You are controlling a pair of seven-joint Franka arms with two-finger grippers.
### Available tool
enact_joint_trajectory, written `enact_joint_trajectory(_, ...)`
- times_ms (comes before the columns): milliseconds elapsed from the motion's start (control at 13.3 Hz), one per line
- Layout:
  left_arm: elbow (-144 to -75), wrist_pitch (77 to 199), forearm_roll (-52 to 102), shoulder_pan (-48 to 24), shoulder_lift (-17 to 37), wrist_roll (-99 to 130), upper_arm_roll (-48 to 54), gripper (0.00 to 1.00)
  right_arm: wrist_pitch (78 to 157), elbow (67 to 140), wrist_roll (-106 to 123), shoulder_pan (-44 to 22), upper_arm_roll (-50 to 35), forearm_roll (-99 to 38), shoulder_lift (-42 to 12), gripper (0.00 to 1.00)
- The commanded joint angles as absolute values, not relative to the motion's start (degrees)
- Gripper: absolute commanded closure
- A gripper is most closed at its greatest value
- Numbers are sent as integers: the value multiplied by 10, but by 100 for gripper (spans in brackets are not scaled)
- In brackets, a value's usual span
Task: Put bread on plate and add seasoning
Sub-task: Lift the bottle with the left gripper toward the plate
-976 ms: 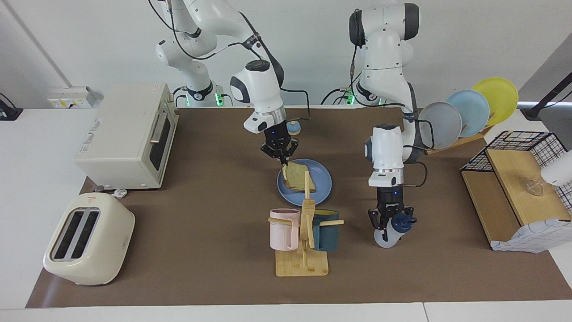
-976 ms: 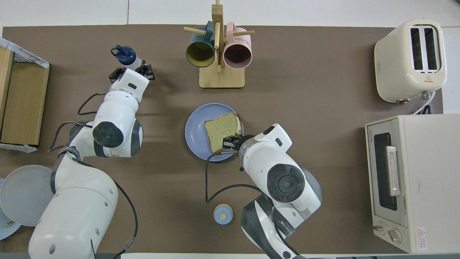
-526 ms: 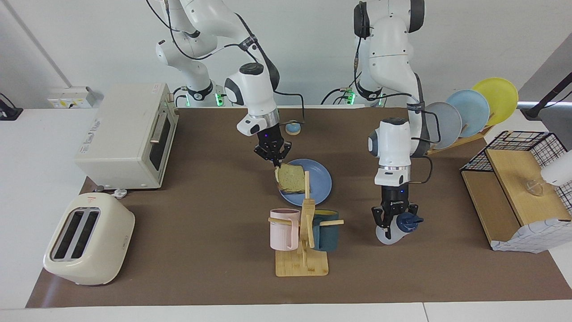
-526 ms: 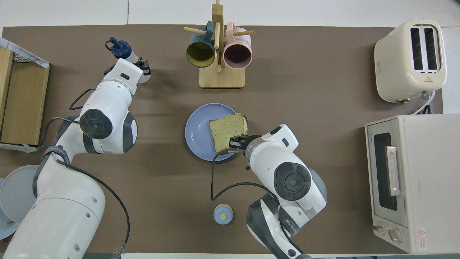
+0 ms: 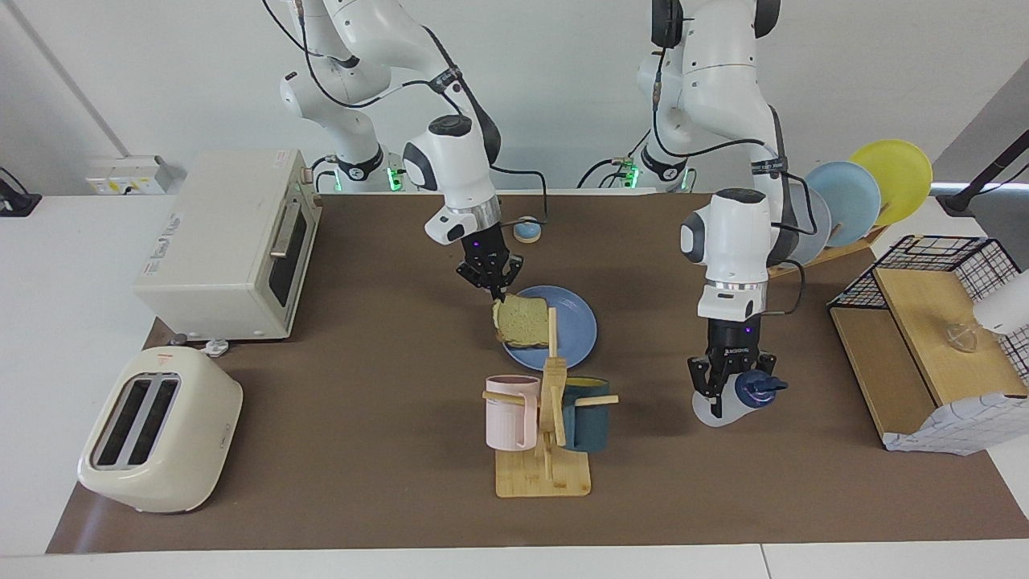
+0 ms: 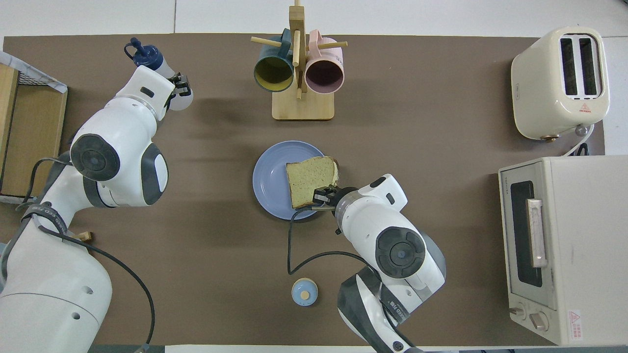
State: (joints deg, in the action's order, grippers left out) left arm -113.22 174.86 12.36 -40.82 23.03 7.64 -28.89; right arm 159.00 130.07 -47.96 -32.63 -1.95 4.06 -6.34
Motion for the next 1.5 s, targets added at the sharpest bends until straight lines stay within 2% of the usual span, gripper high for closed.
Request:
enact_joint_trajectory(0, -1120, 1702, 123, -401, 202, -20, -287, 100, 1607, 1314, -489, -322, -24, 33, -55, 95)
enact_joint_trajectory(75, -1119, 1681, 123, -392, 192, -85, -287, 100, 1607, 1313, -488, -320, -24, 33, -57, 64)
enact_joint_trajectory(150, -1118, 1660, 124, -390, 178, -119, -287, 100, 1606, 1311, -487, -319, -24, 32, -57, 20)
enact_joint_trajectory(225, -1118, 1645, 124, -388, 164, -134, -286, 100, 1604, 1309, -486, -321, -24, 32, -57, 0)
enact_joint_trajectory(601, -1070, 1521, 120, -388, 135, -156, -282, 100, 1593, 1280, -482, -326, -24, 32, -57, 0)
enact_joint_trajectory(676, -1050, 1473, 120, -388, 128, -179, -280, 100, 1562, 1265, -480, -325, -24, 32, -54, 0)
enact_joint_trajectory(901, -1037, 1366, 120, -388, 82, -230, -280, 100, 1406, 1158, -466, -323, -25, 32, -61, 0)
enact_joint_trajectory(1126, -1038, 1263, 120, -388, 29, -313, -279, 100, 1339, 1086, -449, -316, -24, -28, -65, 0)
enact_joint_trajectory(1427, -1042, 1136, 122, -395, -28, -445, -273, 100, 1252, 1001, -394, -267, -23, -162, -72, 0)
